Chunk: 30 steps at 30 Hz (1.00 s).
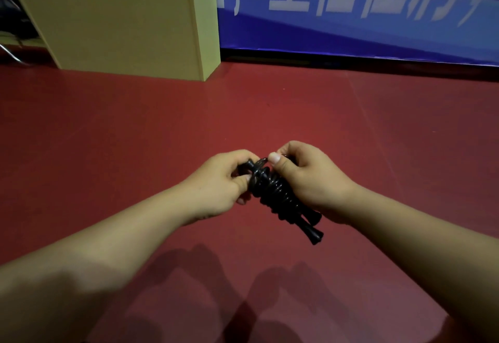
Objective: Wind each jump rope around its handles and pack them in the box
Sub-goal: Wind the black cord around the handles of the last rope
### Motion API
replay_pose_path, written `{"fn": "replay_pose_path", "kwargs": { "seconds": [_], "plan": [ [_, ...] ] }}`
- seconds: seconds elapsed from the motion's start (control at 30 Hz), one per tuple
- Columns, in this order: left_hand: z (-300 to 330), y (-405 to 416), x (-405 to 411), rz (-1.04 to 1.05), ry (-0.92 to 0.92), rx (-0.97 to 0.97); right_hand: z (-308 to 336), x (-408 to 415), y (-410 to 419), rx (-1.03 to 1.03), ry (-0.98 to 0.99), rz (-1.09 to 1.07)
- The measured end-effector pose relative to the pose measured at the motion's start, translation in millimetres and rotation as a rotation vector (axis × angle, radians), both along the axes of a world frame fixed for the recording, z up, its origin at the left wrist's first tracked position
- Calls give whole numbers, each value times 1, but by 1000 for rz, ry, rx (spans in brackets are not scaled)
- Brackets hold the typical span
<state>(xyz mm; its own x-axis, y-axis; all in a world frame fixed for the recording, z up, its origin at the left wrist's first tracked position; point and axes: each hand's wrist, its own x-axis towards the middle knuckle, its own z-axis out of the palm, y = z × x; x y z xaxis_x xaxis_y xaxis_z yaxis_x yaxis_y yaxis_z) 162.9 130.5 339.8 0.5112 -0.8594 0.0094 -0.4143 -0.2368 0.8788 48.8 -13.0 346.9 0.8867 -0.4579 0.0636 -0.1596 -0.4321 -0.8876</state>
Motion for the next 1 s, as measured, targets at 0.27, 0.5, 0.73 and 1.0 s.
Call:
{"fn": "replay_pose_path", "kwargs": {
  "seconds": [0.27, 0.5, 0.73, 1.0],
  "plan": [
    [22, -13, -20, 384, 633, -49, 2, 11, -5, -94, -179, -352],
    [26, -18, -31, 188, 656, -65, 10, 5, 13, -254, -203, -326],
    [15, -10, -11, 280, 728, -126, 9, 7, 24, 94, -167, -118],
    [25, -2, -12, 181, 753, -126, 23, 0, 11, 741, 19, 171]
  ]
}}
